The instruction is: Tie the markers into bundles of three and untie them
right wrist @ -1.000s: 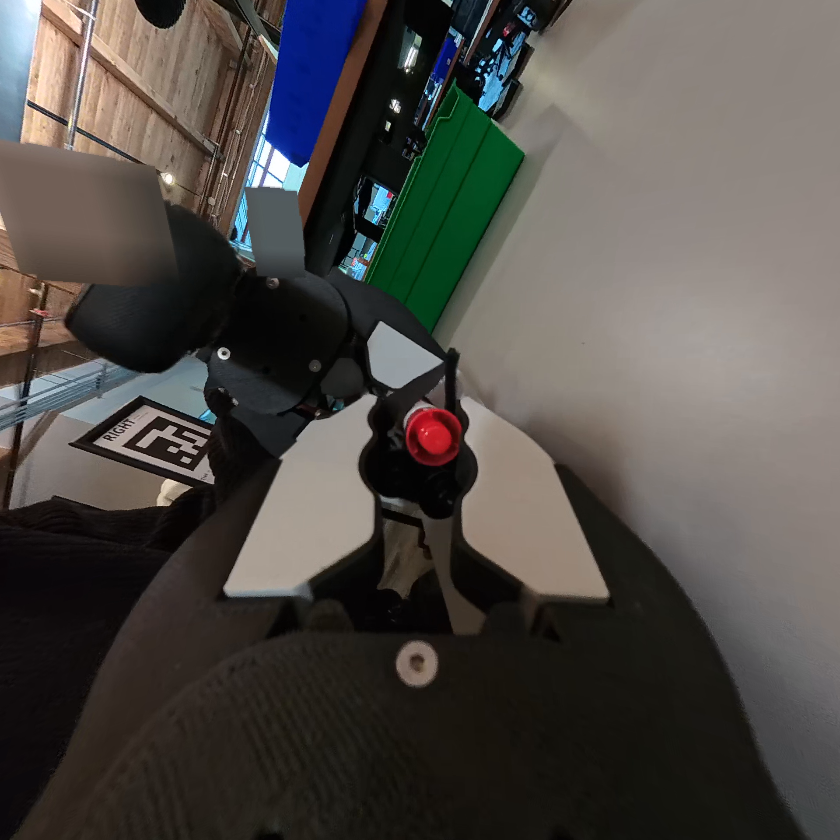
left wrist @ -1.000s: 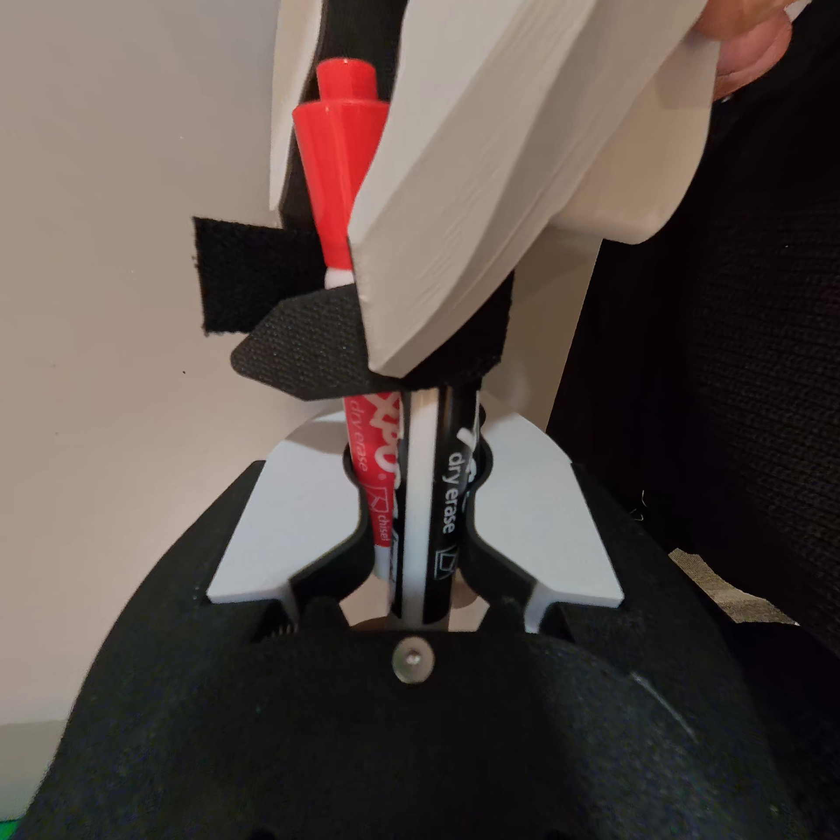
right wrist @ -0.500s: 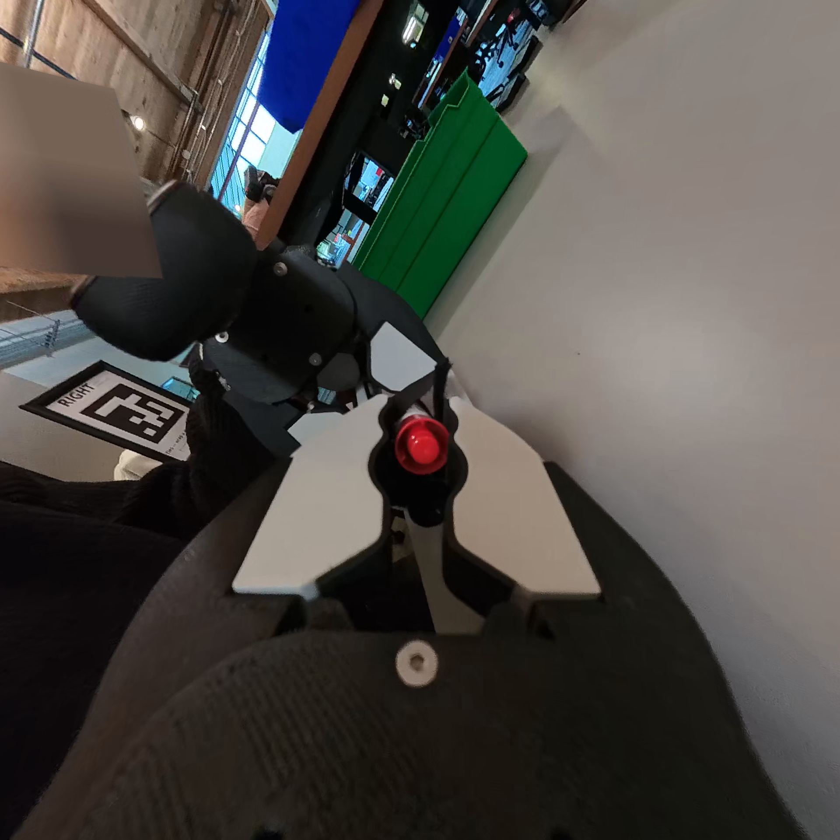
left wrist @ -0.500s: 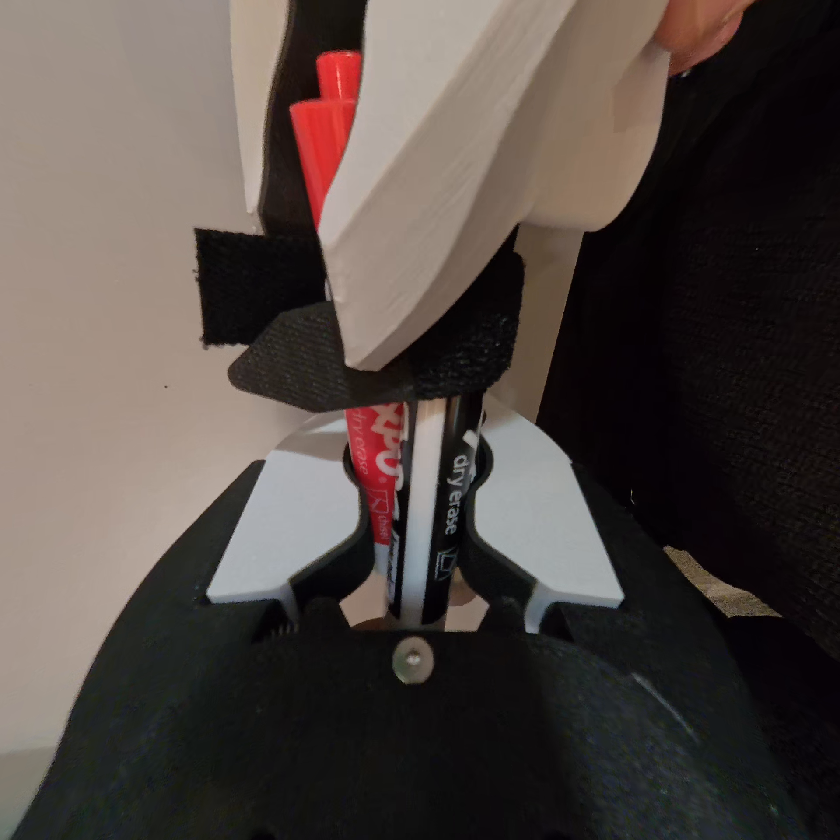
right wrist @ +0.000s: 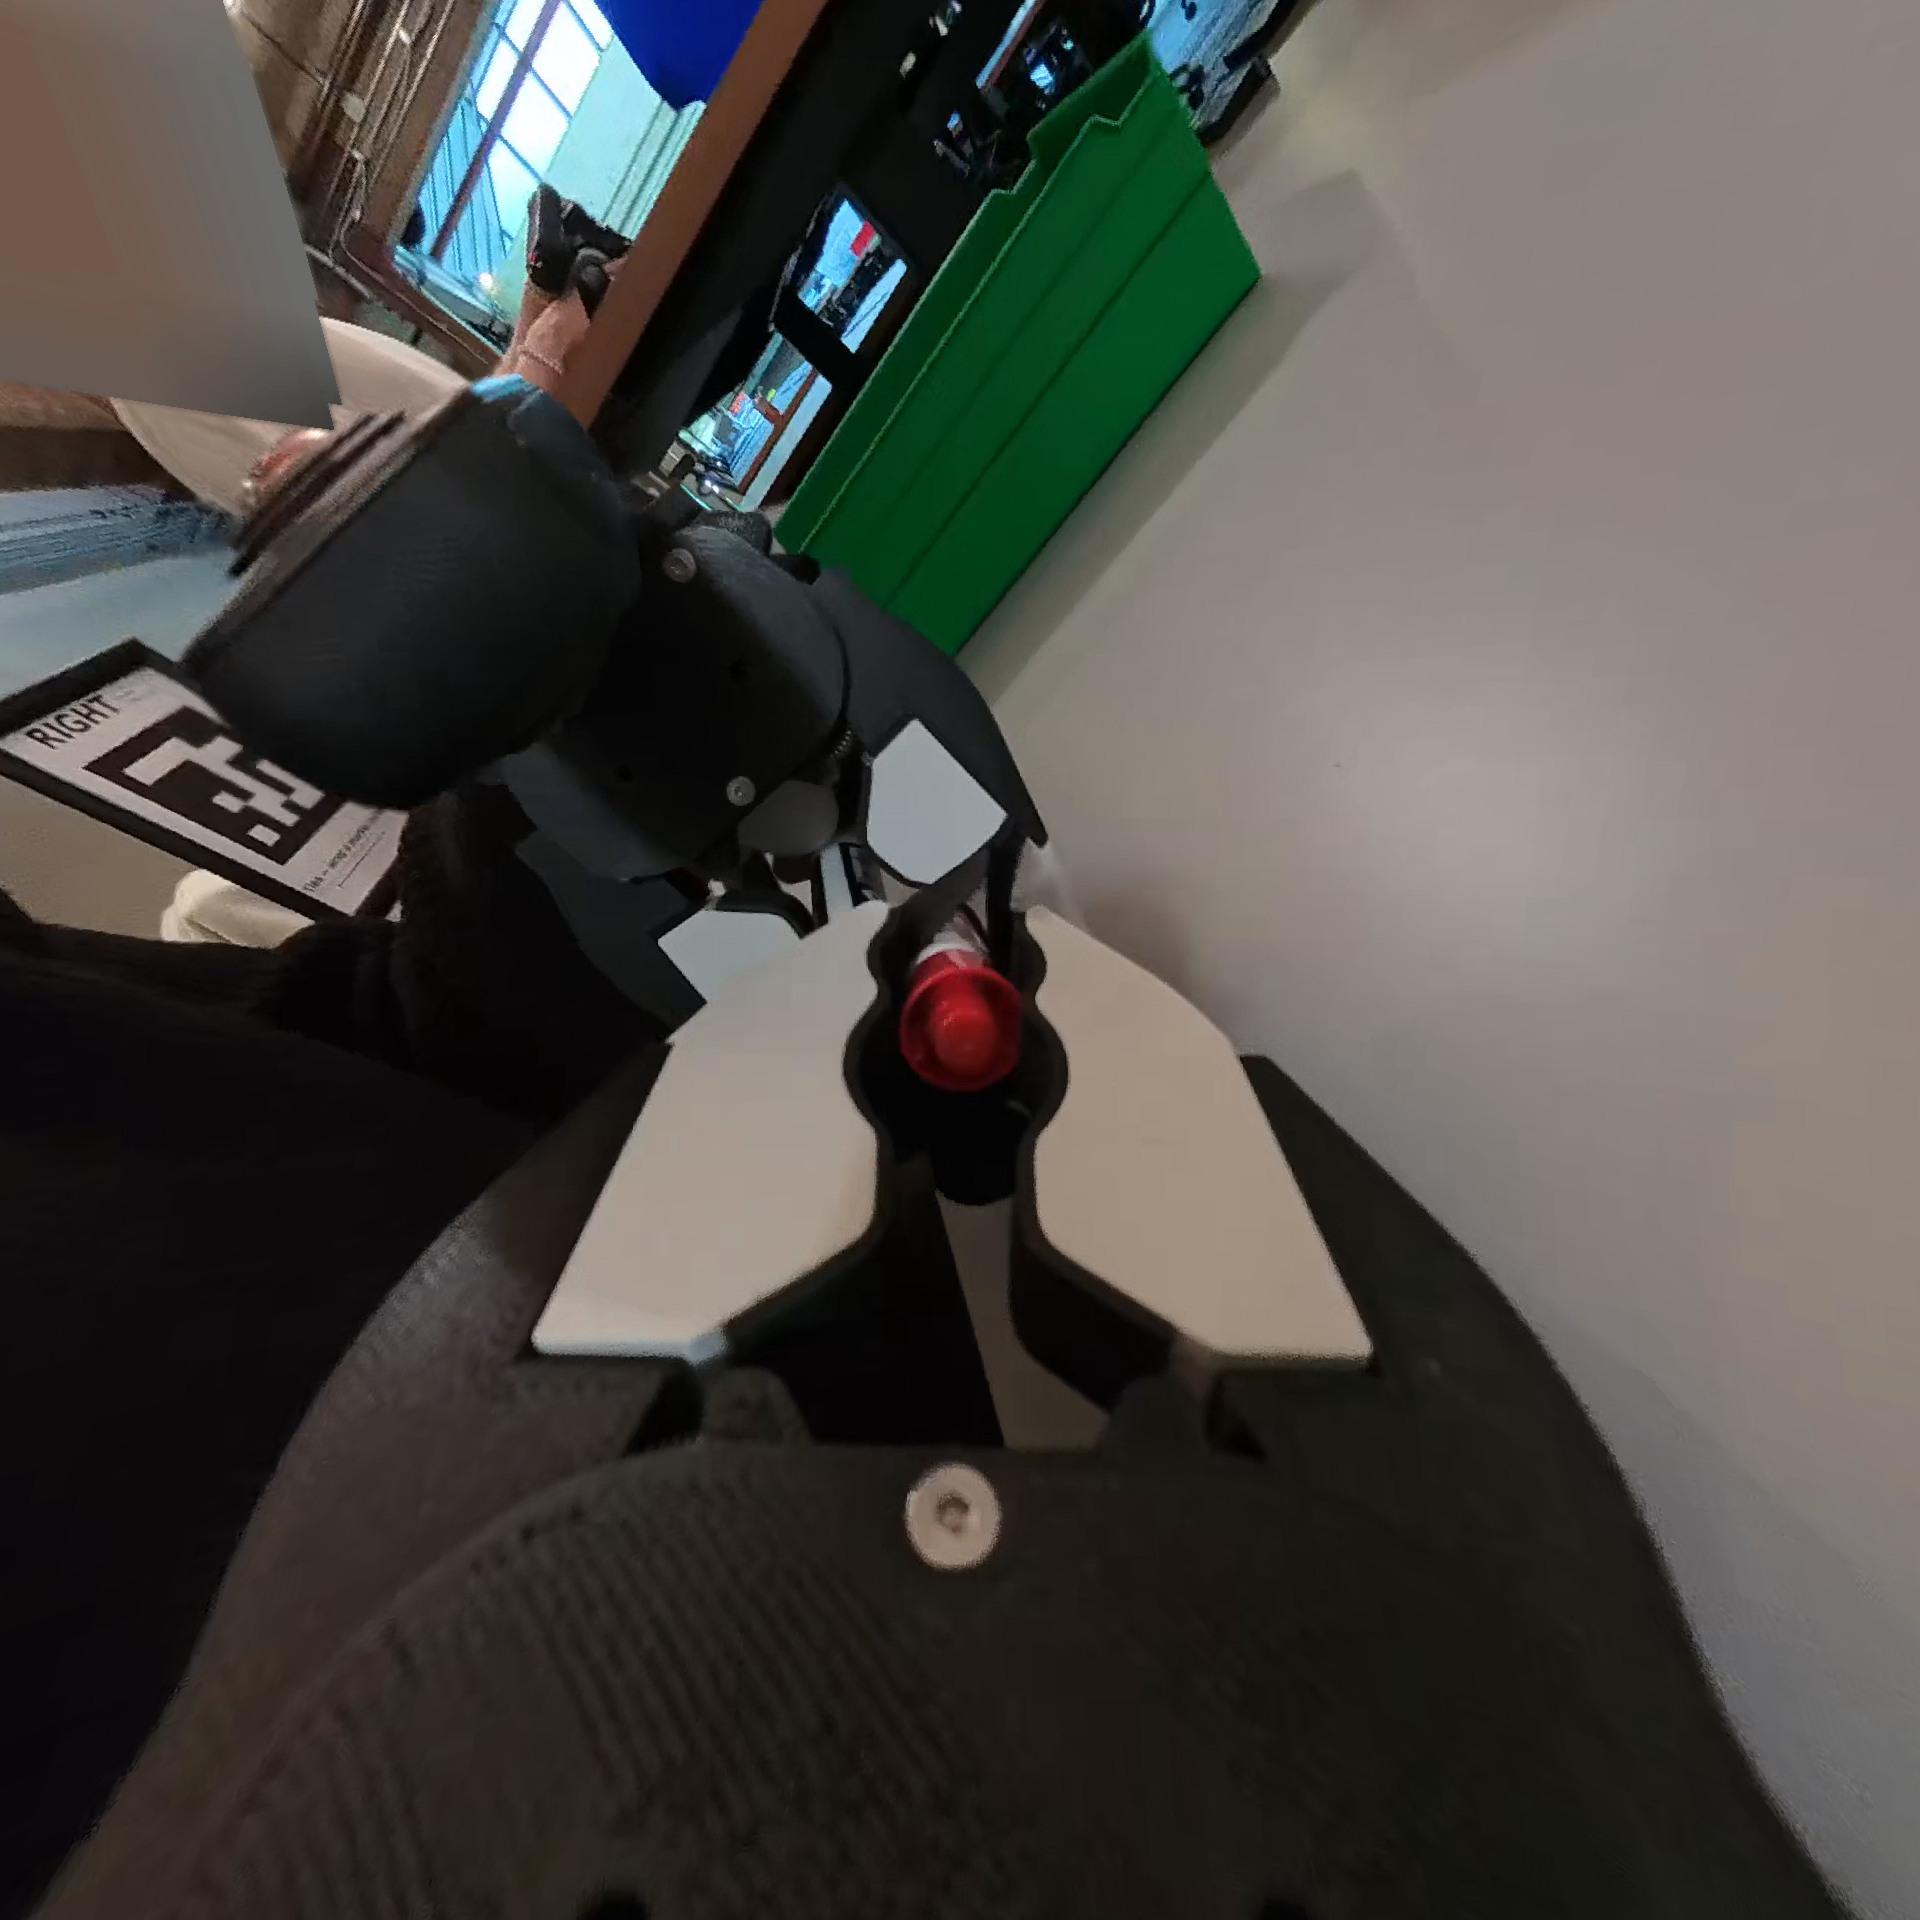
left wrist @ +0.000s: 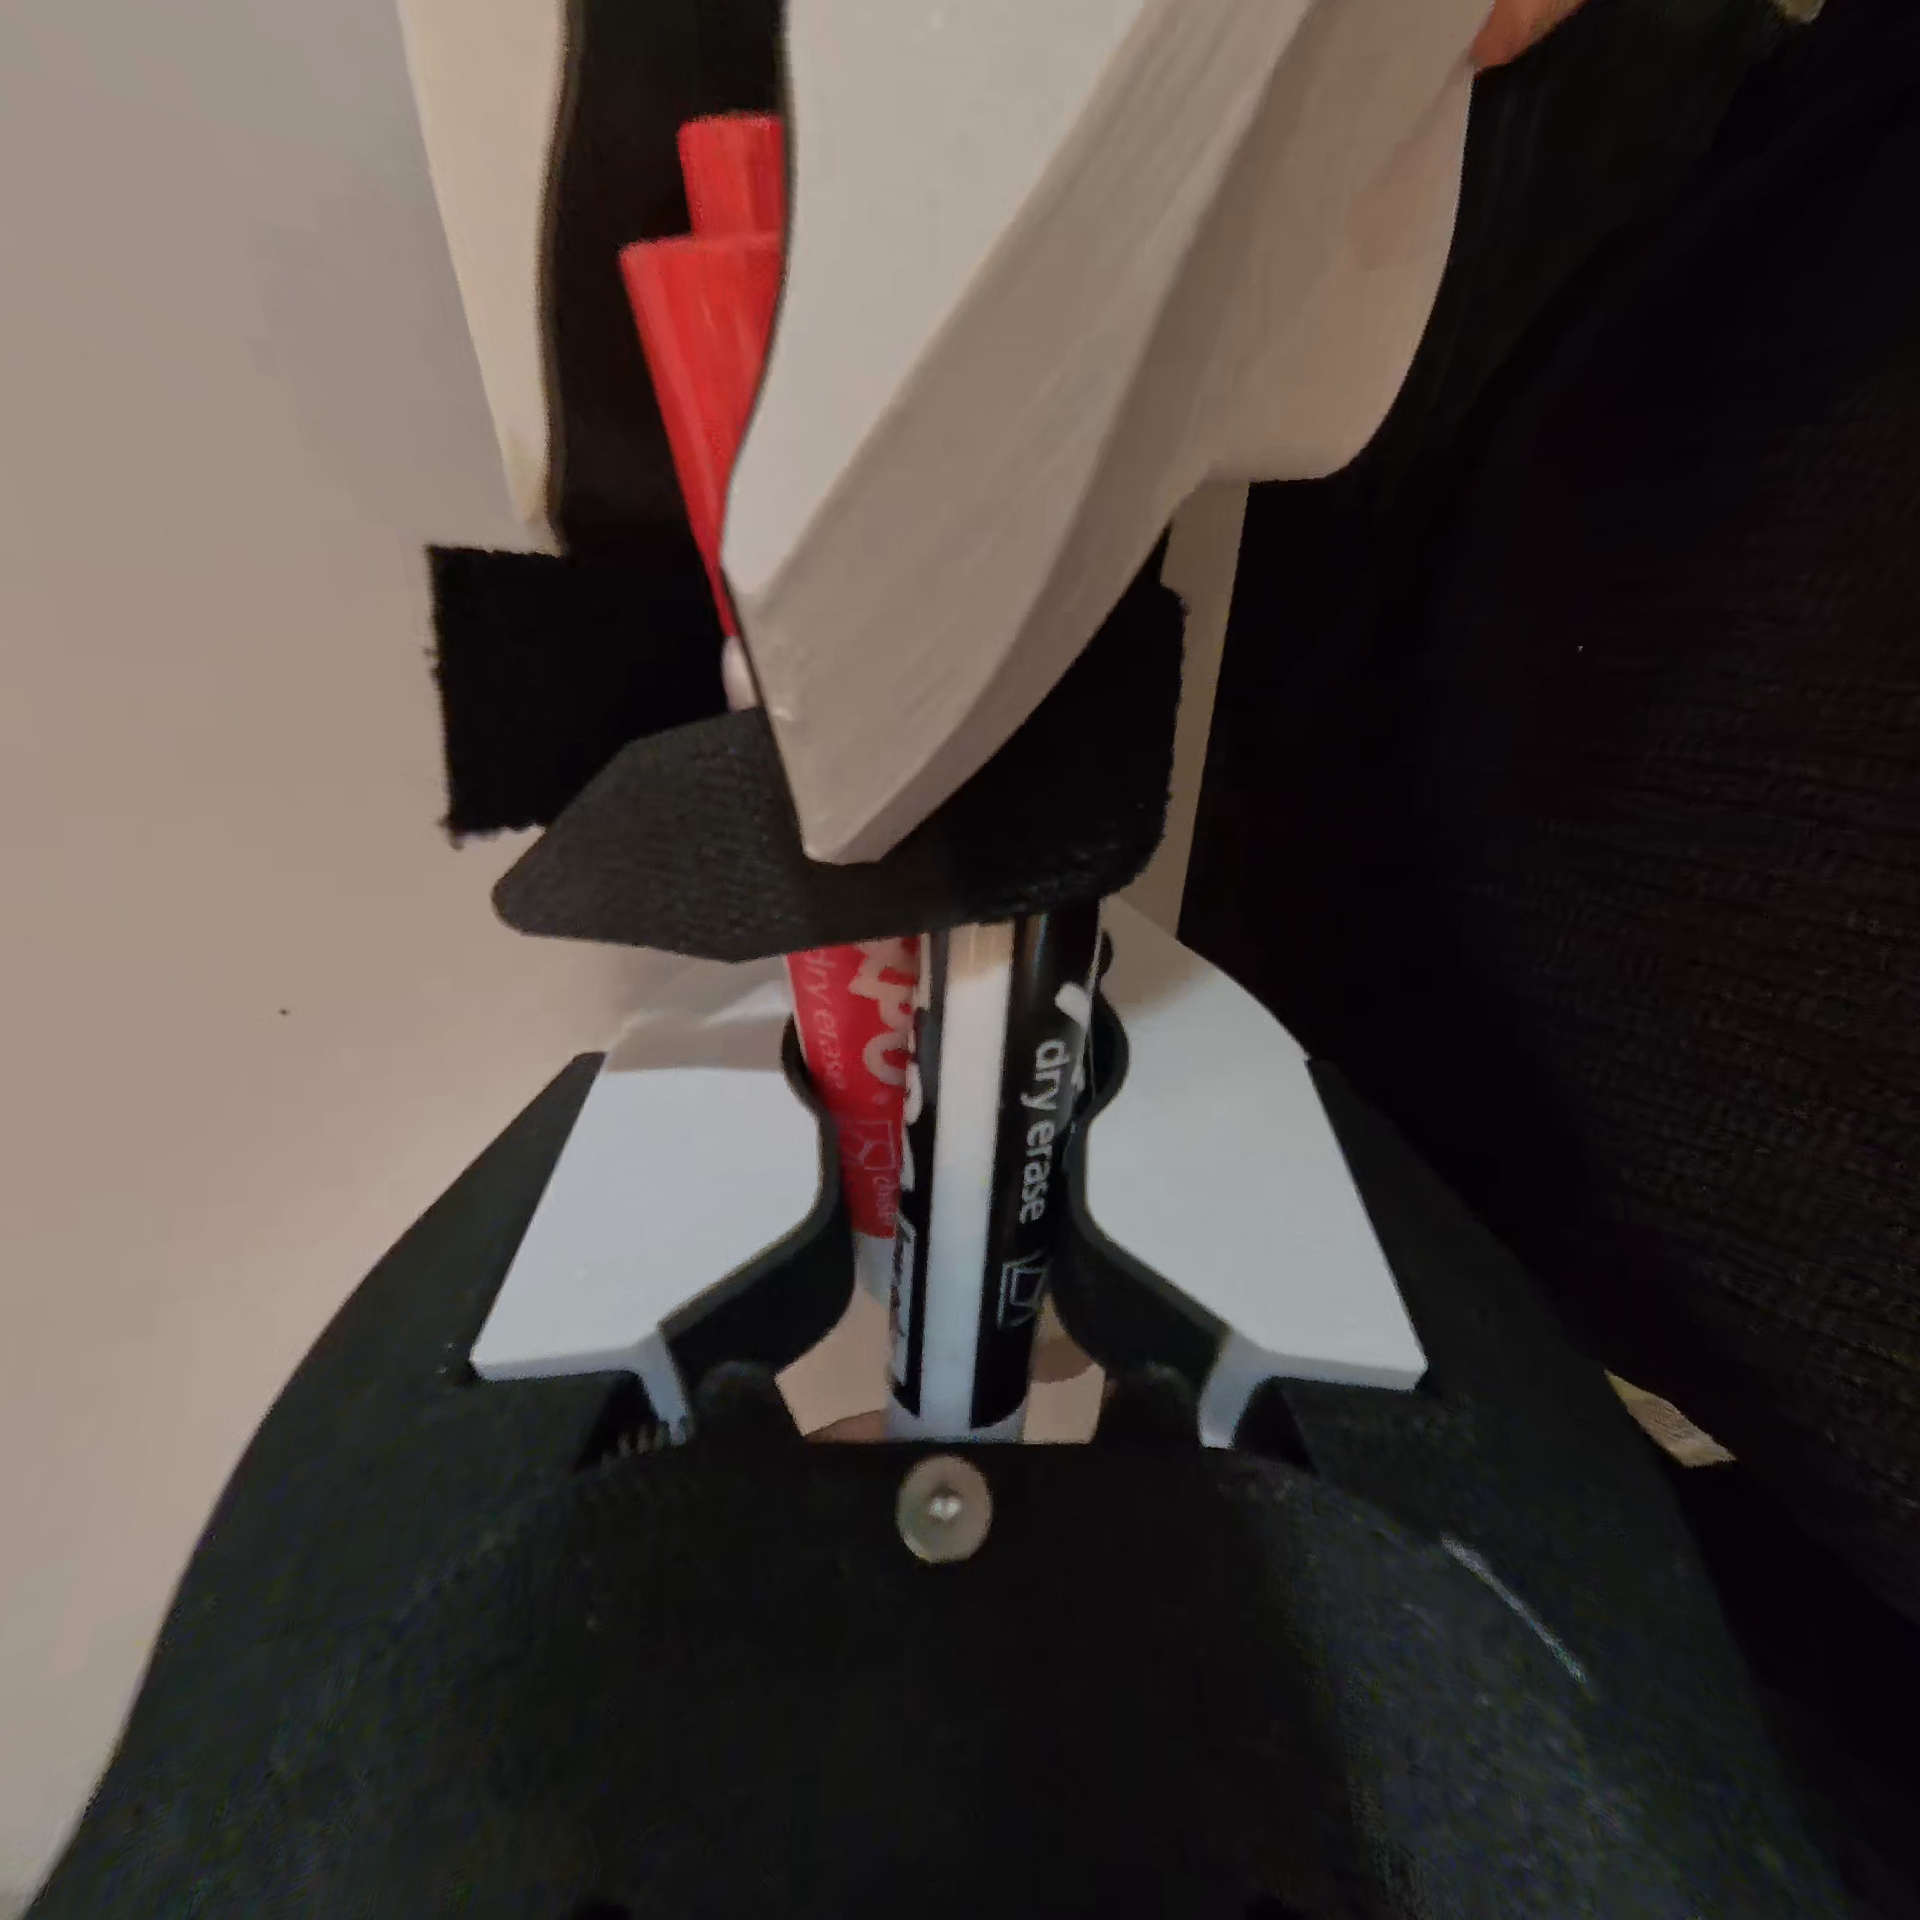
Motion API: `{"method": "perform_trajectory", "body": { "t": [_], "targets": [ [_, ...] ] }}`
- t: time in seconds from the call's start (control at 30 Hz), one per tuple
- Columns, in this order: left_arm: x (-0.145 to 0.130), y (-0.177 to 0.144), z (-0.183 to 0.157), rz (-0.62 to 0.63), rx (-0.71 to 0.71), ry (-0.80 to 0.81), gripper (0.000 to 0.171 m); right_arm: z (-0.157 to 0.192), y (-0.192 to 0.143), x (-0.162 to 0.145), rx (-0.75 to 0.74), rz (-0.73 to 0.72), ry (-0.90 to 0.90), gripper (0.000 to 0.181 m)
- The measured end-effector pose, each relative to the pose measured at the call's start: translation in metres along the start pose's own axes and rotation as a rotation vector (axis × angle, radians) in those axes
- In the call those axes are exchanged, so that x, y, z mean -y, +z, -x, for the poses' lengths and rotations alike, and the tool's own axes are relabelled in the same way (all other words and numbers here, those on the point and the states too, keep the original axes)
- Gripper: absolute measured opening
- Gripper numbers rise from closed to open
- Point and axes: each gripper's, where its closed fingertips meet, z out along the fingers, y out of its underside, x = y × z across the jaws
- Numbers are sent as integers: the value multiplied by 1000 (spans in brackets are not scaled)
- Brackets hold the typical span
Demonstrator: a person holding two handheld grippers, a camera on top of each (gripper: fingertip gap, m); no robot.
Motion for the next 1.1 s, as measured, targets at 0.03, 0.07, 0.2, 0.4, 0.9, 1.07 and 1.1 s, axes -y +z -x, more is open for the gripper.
{"method": "perform_trajectory", "body": {
  "t": [0.03,0.07,0.2,0.4,0.9,1.07,1.1],
  "targets": [
    [-1,2,0,1,-20,-10,43,-3,1,-1,11,0,28,20],
    [-1,2,-1,3,-28,-15,44,-5,1,-1,29,-1,55,21],
    [-4,2,-3,27,-27,-17,43,-5,2,-3,65,15,72,22],
    [-9,6,-12,108,-30,-12,43,-1,0,-17,74,174,33,21],
    [-9,9,-22,141,-39,14,42,1,-7,-30,32,334,-110,4],
    [-8,8,-29,93,-108,40,43,5,-7,-33,-8,360,-157,4],
    [-7,8,-32,85,-123,44,43,7,-8,-35,-12,379,-166,4]
  ]
}}
